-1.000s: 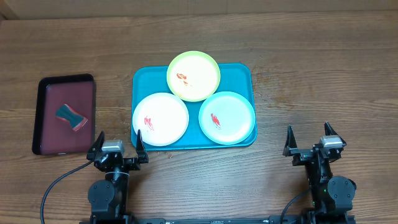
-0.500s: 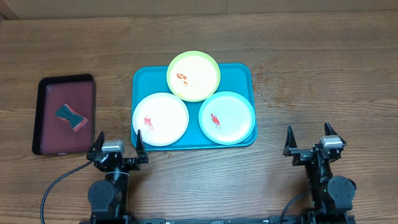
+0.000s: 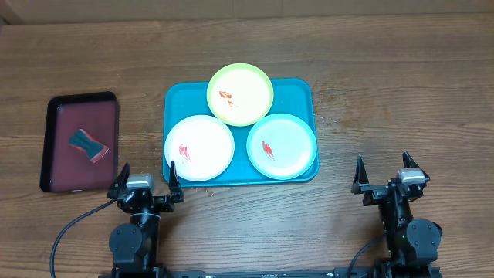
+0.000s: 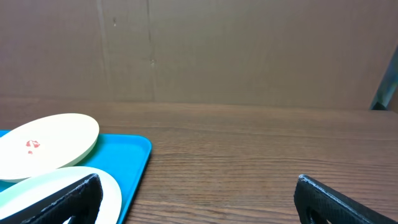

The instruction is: Clean dirty plates on tray and stack at the side

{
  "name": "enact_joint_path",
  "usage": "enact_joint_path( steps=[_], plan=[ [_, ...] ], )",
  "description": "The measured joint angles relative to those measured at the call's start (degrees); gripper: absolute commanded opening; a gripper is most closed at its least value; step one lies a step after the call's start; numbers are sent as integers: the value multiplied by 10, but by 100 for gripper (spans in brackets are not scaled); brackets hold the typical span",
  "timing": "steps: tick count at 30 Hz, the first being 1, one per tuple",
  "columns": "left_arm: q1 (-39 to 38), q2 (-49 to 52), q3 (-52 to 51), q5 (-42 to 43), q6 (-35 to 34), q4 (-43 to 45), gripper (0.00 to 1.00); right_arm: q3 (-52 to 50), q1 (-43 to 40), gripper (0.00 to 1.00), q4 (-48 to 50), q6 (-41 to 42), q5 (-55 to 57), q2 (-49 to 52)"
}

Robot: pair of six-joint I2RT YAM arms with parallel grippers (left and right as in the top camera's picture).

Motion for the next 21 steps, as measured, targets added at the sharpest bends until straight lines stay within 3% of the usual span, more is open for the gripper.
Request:
enact_joint_path(
  steps=[7,13,17,21],
  plan=[
    [0,0,-1,1,-1,13,100,0,0,100,0,0,0,0],
    [0,0,-2,50,-55,29,100,0,0,100,0,0,0,0],
    [0,0,-2,87,-105,92,100,0,0,100,0,0,0,0],
    [0,0,-2,127,-129,220,100,0,0,100,0,0,0,0]
  ],
)
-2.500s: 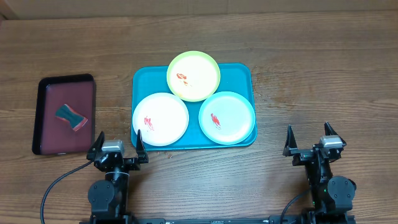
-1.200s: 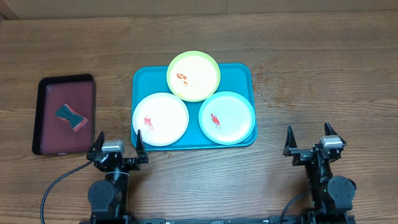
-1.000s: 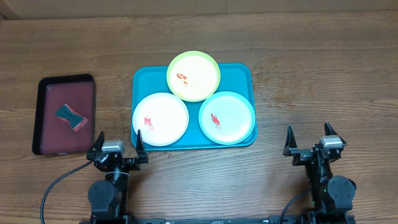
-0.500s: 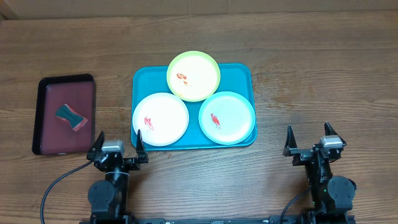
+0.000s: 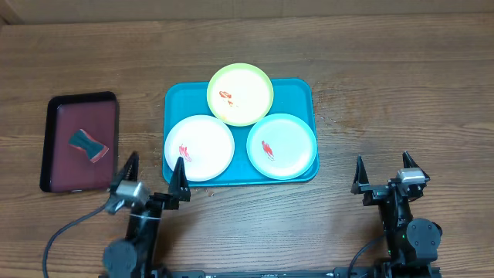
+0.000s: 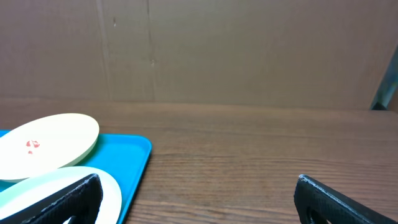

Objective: Clean dirty plates on tray and stack at the side
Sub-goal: 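Move the left gripper to the sponge in the water tray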

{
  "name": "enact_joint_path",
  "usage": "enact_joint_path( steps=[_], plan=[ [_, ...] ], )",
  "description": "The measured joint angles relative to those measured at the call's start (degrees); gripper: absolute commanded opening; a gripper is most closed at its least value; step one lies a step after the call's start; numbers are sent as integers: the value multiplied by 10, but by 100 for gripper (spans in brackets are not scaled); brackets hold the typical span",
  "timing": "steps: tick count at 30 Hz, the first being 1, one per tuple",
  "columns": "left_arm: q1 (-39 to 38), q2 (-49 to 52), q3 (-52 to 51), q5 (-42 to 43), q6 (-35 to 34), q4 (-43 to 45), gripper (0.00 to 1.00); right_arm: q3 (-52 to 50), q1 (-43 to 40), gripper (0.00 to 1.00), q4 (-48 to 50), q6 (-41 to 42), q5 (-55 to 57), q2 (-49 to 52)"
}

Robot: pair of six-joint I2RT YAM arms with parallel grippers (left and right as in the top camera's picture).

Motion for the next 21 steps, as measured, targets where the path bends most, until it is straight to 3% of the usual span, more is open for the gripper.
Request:
enact_joint_path(
  steps=[4,9,13,17,21],
  plan=[
    [0,0,14,1,10,52,100,0,0,100,0,0,0,0],
    [0,58,137,-79,48,-91,100,0,0,100,0,0,0,0],
    [0,209,324,-147,72,-252,100,0,0,100,0,0,0,0],
    [0,388,502,-116,103,-398,100,0,0,100,0,0,0,0],
    [0,522,602,-105,113,-451,100,0,0,100,0,0,0,0]
  ],
)
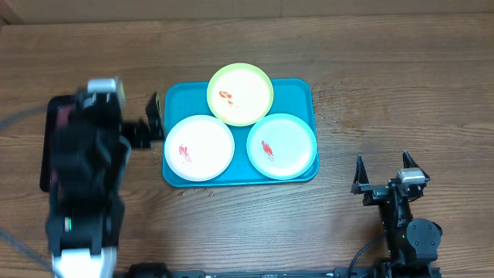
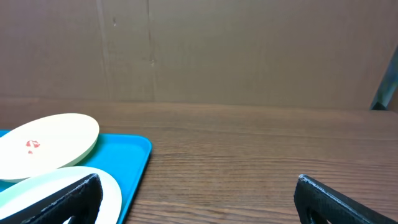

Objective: Clean dirty plates on tray and stack at the side
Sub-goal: 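Move the left gripper to the sponge in the water tray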

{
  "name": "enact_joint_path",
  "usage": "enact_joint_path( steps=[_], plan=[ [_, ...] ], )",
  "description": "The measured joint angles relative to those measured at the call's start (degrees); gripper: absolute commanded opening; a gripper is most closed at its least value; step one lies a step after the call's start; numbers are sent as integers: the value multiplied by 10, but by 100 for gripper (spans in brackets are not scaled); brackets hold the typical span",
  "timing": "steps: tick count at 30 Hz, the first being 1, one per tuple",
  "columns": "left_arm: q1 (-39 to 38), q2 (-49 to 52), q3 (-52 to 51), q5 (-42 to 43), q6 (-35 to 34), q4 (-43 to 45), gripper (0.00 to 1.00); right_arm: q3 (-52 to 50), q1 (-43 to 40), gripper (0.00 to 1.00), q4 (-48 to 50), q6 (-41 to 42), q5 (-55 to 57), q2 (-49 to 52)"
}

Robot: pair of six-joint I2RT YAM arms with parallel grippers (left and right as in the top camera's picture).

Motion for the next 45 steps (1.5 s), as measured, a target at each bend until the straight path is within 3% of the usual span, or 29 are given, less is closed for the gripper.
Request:
enact_joint_path(
  steps=[7,11,23,26,36,41,45],
  plan=[
    [68,199,209,-111,-93,-198,100,0,0,100,-1,0,0,0],
    [136,267,276,-135,-117,-209,100,0,0,100,0,0,0,0],
    [293,437,285,-137,-190,-194,100,0,0,100,0,0,0,0],
    [316,488,285,-97,-194,-194,95,0,0,100,0,0,0,0],
    [331,636,285,-3,-176,-193,92,0,0,100,0,0,0,0],
    [330,669,285,7,-169,-188,76,0,0,100,0,0,0,0],
    [330,679,285,14,-157,-193,73,0,0,100,0,0,0,0]
  ],
)
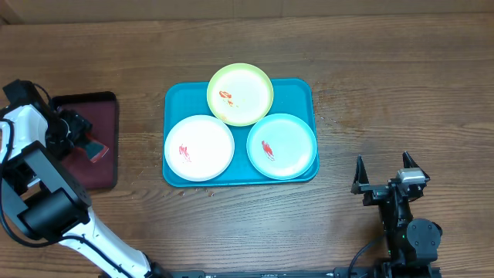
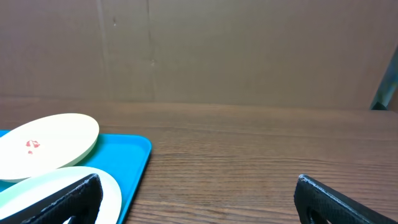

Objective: Clean dirty plates on tray and stack at the side
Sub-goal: 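Move the left gripper to the sponge in the water tray, then grasp the green-orange sponge with the left gripper and wet it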

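Three stained plates lie on the blue tray [image 1: 305,93]: a yellow-green plate [image 1: 240,94] at the back, a white plate [image 1: 199,148] front left, a pale teal plate [image 1: 282,146] front right. Each carries a red smear. A teal-and-red sponge [image 1: 94,149] rests on the dark maroon tray [image 1: 100,174] at the left. My left gripper [image 1: 75,131] hangs over that tray at the sponge's left end; its jaws are too dark to read. My right gripper [image 1: 380,184] [image 2: 205,202] stands open near the front right, nothing between its fingers.
In the right wrist view the blue tray's right edge [image 2: 140,163] and two plate rims show at the left, with bare wooden table [image 2: 261,155] ahead and a brown cardboard wall behind. A few crumbs lie on the wood by the blue tray's front edge.
My left arm has swung from high beside the blue tray's left edge to the far left, its gripper now low over the maroon tray at the sponge. The right arm has not moved.
Both grippers rested open at the table's front edge. My left gripper then lifted slightly, later stood raised between the two trays, and now sits over the maroon tray by the sponge. Plates and right arm stayed where they were.
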{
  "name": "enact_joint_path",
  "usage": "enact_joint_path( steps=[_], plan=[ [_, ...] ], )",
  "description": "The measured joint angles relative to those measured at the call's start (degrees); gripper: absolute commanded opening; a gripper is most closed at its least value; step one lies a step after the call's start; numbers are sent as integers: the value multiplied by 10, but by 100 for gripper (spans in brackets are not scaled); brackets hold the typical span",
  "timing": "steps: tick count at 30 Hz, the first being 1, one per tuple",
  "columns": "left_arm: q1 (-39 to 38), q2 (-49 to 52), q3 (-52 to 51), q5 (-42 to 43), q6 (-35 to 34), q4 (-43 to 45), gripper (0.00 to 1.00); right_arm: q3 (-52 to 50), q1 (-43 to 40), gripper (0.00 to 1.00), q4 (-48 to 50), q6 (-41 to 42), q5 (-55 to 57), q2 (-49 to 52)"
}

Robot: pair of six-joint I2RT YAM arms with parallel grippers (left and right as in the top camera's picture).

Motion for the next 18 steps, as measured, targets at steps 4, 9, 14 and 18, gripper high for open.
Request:
enact_joint_path(
  steps=[4,9,14,18],
  plan=[
    [0,12,0,1,1,-10,77,0,0,100,0,0,0,0],
    [0,19,1,-4,1,-14,61,0,0,100,0,0,0,0],
    [0,22,1,-23,13,-12,4,0,0,100,0,0,0,0],
    [0,22,1,-25,27,-12,20,0,0,100,0,0,0,0]
  ],
)
